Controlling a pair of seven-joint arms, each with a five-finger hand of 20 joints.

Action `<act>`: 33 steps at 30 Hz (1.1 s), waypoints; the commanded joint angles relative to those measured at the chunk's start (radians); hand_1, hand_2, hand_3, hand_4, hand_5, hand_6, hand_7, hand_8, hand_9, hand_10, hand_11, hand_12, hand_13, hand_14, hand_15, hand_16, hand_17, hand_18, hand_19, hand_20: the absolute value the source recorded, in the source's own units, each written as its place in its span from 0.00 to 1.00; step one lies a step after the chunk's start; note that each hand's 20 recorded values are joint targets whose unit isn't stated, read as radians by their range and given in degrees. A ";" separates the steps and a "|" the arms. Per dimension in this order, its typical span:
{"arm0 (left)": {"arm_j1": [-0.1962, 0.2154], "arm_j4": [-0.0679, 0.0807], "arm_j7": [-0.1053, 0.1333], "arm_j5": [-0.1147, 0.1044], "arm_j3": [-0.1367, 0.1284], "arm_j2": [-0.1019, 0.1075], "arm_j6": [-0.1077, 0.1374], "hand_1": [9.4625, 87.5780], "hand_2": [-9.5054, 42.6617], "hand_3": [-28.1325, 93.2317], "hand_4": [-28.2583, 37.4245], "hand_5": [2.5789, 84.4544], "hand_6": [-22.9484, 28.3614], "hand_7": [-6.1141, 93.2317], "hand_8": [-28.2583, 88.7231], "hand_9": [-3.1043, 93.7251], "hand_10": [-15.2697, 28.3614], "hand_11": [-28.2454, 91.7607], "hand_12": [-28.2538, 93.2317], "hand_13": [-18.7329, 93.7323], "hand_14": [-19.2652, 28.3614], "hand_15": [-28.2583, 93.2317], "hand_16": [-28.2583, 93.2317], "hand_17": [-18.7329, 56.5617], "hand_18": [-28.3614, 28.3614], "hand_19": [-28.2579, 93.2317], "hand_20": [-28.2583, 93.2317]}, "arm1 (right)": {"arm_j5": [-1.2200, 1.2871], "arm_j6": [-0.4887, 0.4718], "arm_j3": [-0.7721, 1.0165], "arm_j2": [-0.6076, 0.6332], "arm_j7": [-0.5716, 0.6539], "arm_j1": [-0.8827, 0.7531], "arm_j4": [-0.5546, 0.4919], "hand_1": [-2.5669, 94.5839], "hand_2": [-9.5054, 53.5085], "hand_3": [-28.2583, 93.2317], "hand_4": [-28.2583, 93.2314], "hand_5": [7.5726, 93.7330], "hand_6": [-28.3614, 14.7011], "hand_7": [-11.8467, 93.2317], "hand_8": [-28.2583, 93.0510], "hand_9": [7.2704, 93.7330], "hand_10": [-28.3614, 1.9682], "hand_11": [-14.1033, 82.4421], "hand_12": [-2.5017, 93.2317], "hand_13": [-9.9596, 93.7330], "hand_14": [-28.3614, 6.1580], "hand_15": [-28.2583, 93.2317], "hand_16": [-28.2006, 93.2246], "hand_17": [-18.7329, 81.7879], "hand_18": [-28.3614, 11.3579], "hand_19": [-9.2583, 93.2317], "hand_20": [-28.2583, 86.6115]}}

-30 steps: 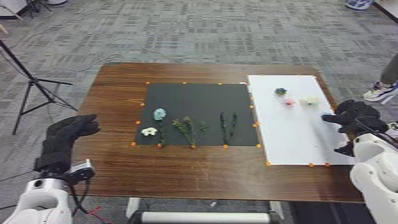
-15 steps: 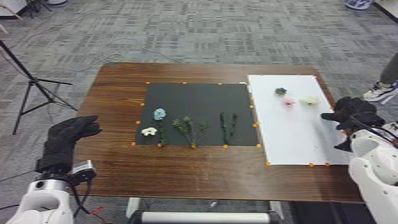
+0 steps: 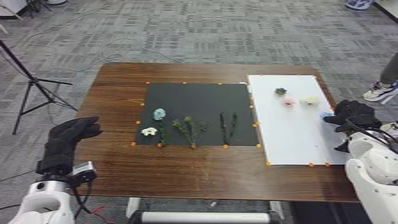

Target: Arrange flowers

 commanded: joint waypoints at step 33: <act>0.031 -0.020 0.007 -0.005 -0.016 0.000 0.013 0.32 0.35 0.79 0.08 0.65 0.49 0.30 0.17 0.63 0.65 0.48 0.35 0.58 0.77 0.60 0.22 0.32 0.75 0.45 0.44 | 0.160 -0.181 -0.170 0.327 -0.170 0.034 -0.303 0.58 0.00 0.76 0.03 0.81 0.74 0.40 0.27 0.96 0.69 0.35 0.31 0.88 0.63 0.86 0.48 0.59 0.16 0.86 0.66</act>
